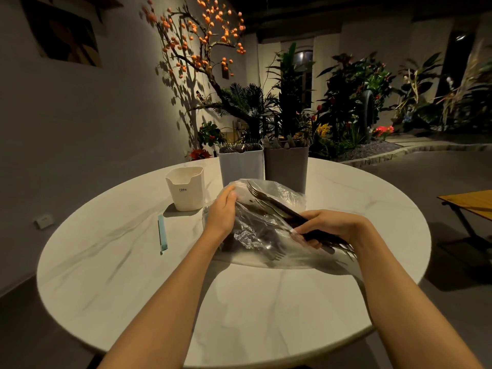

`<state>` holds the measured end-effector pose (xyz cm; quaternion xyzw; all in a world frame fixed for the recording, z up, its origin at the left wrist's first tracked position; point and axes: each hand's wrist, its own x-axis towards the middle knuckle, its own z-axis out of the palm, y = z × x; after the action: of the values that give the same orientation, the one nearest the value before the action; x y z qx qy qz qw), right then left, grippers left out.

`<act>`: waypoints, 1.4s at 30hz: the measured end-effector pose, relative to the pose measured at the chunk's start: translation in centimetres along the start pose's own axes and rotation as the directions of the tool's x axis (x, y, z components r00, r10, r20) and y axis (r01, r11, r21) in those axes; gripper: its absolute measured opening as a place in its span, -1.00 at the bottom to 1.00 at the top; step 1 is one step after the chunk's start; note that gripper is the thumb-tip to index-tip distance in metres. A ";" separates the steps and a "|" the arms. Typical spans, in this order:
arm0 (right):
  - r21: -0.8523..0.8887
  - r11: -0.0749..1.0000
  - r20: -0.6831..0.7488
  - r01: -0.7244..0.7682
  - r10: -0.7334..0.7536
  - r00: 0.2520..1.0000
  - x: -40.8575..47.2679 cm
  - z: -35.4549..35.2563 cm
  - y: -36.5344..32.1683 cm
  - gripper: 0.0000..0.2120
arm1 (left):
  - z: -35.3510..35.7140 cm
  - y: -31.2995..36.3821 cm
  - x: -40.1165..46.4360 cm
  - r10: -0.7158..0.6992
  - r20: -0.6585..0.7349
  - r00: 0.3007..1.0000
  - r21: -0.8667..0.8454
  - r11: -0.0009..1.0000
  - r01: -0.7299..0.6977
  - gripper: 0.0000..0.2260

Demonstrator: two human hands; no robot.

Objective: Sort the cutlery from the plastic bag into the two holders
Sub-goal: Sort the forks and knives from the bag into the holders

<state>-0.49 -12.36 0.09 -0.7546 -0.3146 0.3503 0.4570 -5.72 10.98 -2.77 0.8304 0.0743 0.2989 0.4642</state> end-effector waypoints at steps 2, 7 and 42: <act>-0.001 1.000 -0.010 0.016 -0.016 1.000 0.0 0.1 -0.1 -0.94 | 0.1 -0.7 0.3 0.018 0.015 1.000 0.077 0.997 -0.019 -0.74; 0.048 0.997 -0.105 0.067 -0.062 0.993 0.1 0.0 -0.2 -0.96 | 0.1 -0.6 0.1 0.048 -0.101 0.994 0.118 0.992 -0.036 -0.82; 0.363 0.909 0.132 0.203 -0.266 0.955 1.9 -0.7 0.7 -0.88 | 0.3 0.2 0.1 0.738 -0.030 0.674 0.639 0.533 -0.554 -0.75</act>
<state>1.23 -11.37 -0.77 -0.5846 -0.3767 0.4086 0.5910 -5.49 10.70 -2.62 0.8411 -0.0860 0.5335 0.0235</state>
